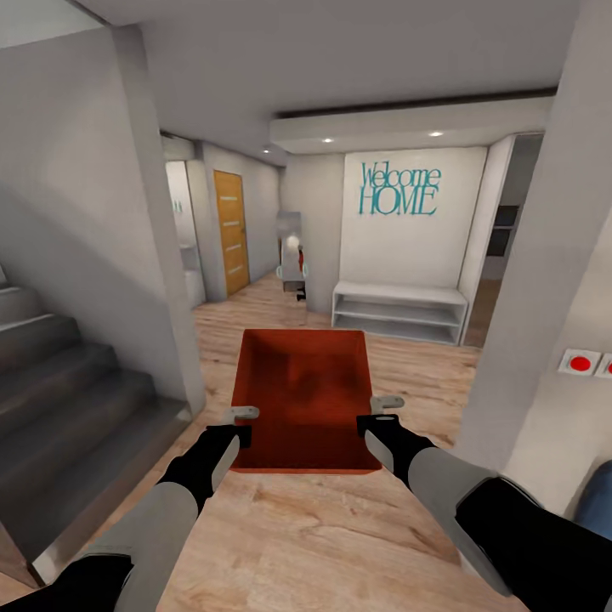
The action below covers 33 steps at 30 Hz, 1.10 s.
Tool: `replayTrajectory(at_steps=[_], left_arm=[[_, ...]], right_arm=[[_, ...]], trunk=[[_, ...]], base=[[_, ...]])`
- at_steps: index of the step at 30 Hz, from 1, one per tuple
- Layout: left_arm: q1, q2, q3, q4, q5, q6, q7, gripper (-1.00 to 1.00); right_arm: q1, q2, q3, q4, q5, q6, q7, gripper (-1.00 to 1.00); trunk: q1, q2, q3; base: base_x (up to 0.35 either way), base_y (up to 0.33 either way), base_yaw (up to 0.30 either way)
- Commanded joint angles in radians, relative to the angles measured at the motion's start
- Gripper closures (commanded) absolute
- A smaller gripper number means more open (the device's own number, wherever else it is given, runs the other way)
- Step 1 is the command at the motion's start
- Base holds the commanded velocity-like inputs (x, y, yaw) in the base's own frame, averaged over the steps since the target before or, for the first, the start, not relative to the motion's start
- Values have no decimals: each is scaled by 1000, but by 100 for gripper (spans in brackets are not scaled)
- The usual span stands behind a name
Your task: Move the two storage containers from the living room to the garage. In the garage, place one container on the floor and stack the other container on top of it (either order is fine).
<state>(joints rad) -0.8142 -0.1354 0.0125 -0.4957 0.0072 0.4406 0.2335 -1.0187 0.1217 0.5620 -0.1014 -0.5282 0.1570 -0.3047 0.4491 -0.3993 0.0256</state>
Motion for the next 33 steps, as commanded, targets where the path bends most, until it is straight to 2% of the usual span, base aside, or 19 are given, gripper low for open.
replayTrajectory(at_steps=[1,33], left_arm=[[0,-1,0,2,34,1,4,100],[0,-1,0,3,33,1,4,100]], right_arm=[[0,-1,76,-3,22,-45,-93,100],[0,-1,76,-3,22,-45,-93,100]], trunk=[[1,-1,0],[1,-1,0]], base=[[322,0,0],[322,0,0]])
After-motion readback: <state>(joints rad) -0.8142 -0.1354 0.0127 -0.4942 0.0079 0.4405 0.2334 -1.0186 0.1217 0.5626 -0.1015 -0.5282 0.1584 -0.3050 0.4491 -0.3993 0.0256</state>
